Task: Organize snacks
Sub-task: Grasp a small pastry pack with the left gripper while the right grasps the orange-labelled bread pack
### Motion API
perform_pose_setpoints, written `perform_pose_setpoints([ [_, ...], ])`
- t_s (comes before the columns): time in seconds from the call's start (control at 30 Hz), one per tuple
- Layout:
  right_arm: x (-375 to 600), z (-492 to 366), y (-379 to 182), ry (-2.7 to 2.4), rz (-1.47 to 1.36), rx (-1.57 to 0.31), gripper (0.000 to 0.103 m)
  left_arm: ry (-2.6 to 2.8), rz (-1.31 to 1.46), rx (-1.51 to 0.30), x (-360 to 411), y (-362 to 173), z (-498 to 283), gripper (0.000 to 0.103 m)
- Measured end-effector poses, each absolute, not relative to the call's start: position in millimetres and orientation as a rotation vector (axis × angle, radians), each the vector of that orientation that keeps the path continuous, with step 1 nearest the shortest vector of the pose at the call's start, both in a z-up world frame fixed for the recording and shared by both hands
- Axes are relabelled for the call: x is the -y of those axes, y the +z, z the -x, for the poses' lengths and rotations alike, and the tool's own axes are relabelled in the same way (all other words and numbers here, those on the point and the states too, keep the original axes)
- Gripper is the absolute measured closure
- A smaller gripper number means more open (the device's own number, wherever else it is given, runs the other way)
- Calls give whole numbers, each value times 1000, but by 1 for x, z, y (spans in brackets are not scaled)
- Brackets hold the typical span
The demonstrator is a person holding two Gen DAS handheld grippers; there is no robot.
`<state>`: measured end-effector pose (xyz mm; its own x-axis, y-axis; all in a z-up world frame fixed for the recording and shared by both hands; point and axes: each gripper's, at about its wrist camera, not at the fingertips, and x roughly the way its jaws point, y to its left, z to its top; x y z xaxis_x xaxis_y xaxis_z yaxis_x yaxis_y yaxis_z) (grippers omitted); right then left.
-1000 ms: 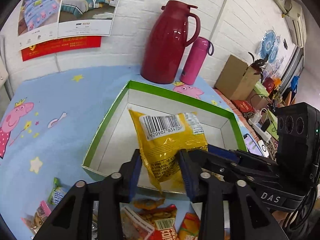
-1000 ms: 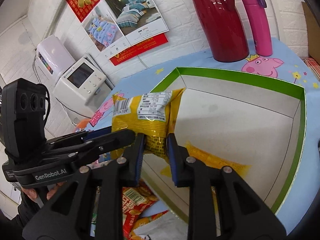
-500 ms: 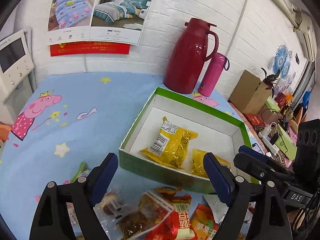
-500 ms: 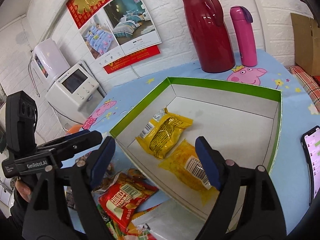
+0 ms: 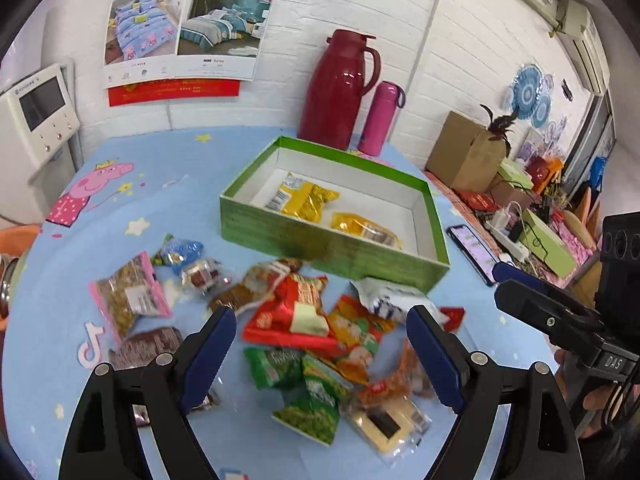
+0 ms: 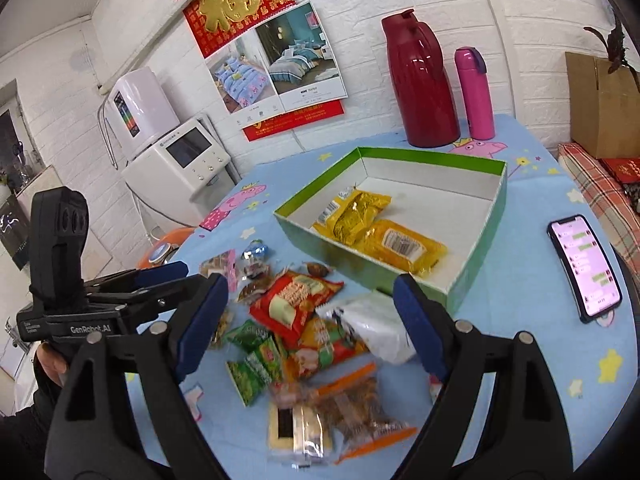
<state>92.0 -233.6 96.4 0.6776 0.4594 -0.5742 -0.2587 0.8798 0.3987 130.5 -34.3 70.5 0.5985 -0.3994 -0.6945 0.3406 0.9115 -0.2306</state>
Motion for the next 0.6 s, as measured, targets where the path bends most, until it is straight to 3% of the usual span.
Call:
perform_pose_setpoints([
  [0.3,219,-55,42,404,1,-868,19,-553,26,-891,59,32,-84,15],
  [0.43,210,-58,27,439,68,-867,20,-561,2,-908,67,19,-79,21],
  [0.53,207,-66,19,457,85,-887,25,-557,-39,-903,70,14,-79,27],
  [0.6,206,-70,11,462,90,-906,38,-552,-72,-891,71,12,-80,31],
])
